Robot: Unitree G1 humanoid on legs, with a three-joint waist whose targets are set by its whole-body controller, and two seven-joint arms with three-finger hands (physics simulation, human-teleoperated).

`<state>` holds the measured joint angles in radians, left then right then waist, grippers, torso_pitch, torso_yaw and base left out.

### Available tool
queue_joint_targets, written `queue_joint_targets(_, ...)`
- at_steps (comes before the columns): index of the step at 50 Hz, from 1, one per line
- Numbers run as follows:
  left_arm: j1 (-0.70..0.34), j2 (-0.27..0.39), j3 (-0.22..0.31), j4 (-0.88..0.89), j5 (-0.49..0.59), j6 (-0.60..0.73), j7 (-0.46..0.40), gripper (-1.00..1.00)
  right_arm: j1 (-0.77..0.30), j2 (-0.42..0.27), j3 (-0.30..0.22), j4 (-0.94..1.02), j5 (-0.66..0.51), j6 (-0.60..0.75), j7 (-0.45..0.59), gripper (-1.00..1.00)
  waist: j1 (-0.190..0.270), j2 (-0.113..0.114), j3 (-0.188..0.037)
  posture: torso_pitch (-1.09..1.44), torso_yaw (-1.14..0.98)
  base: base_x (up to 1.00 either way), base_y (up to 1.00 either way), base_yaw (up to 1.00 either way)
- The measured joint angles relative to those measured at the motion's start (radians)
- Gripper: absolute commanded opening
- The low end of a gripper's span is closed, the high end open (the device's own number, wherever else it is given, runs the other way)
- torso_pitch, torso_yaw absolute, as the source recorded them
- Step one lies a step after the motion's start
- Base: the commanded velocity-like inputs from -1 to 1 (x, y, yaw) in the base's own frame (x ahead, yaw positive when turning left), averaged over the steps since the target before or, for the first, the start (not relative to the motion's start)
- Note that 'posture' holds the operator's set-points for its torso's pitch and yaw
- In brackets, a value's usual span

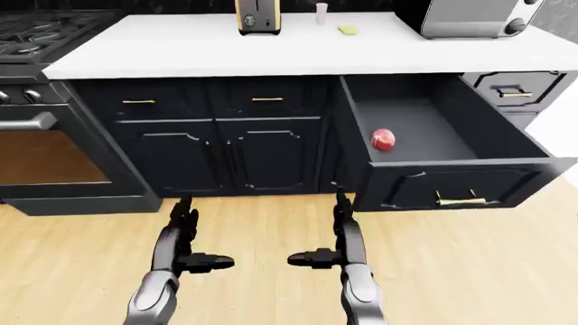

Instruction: Close the right drawer.

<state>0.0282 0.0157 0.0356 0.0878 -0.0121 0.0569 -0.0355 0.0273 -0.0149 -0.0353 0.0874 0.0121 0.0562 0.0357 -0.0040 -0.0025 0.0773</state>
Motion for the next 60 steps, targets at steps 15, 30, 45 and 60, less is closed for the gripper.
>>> queue_joint_targets(15, 0.037, -0.003, -0.003, -0.249, 0.072, -0.038, 0.019, 1.00, 0.027, -0.011, -0.013, -0.115, -0.076, -0.105, -0.020, 1.00, 0.006, -0.005, -0.058, 0.00, 0.00, 0.00, 0.00, 0.00)
queue_joint_targets(30, 0.140, -0.012, -0.069, -0.787, 0.157, -0.155, -0.009, 1.00, 0.146, 0.016, 0.014, -0.588, -0.100, -0.266, -0.019, 1.00, 0.009, -0.006, -0.078, 0.00, 0.00, 0.00, 0.00, 0.00)
queue_joint_targets(45, 0.067, -0.003, 0.083, -1.060, 0.135, -0.005, -0.048, 1.00, 0.156, 0.028, -0.026, -0.795, -0.070, -0.247, -0.017, 1.00, 0.007, -0.003, -0.061, 0.00, 0.00, 0.00, 0.00, 0.00)
queue_joint_targets(60, 0.102, 0.050, 0.097, -1.108, 0.067, -0.086, -0.043, 1.00, 0.294, 0.038, 0.055, -0.926, -0.165, -0.361, -0.028, 1.00, 0.009, -0.002, -0.055, 0.00, 0.00, 0.00, 0.00, 0.00)
